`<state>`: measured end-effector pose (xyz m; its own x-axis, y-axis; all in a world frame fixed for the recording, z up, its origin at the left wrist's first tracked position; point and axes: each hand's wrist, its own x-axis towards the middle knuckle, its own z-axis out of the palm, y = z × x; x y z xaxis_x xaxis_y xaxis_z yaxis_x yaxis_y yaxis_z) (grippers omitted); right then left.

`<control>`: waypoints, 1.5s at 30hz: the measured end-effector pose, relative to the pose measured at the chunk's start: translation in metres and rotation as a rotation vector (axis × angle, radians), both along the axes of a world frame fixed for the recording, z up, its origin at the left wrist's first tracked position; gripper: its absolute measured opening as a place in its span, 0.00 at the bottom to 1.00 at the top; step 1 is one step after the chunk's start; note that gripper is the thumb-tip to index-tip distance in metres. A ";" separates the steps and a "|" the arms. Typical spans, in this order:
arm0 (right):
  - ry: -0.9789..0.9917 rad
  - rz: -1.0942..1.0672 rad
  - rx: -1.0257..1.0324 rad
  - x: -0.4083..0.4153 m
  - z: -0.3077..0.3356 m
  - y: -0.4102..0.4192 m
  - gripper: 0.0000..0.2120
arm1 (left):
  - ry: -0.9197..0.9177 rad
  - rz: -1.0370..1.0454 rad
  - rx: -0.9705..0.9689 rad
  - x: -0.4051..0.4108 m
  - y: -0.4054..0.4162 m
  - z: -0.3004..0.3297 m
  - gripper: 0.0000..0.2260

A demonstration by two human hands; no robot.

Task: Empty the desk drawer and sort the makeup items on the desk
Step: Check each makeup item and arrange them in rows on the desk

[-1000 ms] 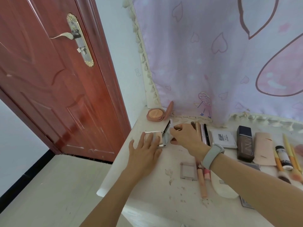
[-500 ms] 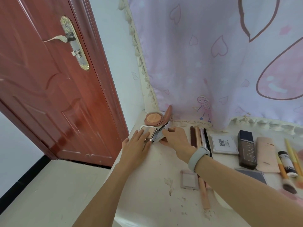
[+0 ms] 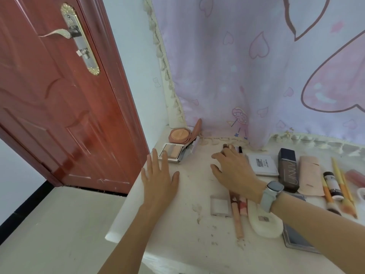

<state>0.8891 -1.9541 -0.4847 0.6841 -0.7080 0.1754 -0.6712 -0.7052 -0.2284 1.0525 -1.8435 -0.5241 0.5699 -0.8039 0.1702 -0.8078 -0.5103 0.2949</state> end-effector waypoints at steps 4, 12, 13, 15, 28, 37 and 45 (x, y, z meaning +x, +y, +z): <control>0.289 0.018 -0.157 -0.016 -0.005 -0.002 0.19 | -0.023 0.047 0.019 -0.031 0.015 -0.010 0.30; 0.388 0.054 -0.211 -0.009 -0.002 0.006 0.19 | -0.045 0.040 0.190 -0.037 0.021 -0.010 0.31; 0.381 0.046 -0.199 -0.009 -0.001 0.006 0.18 | -0.035 0.039 0.188 -0.038 0.022 -0.009 0.28; 0.349 0.016 -0.165 -0.009 0.000 0.008 0.15 | -0.029 0.036 0.181 -0.039 0.023 -0.007 0.26; -0.818 -0.188 0.591 -0.056 0.053 -0.001 0.05 | 0.235 -0.122 -0.433 -0.045 0.033 0.001 0.16; -0.753 -0.017 0.875 -0.040 0.043 0.059 0.14 | 0.124 -0.327 -0.402 -0.086 0.046 0.022 0.12; -0.713 0.121 0.708 -0.035 0.037 0.065 0.07 | 0.111 -0.339 -0.322 -0.075 0.054 0.030 0.17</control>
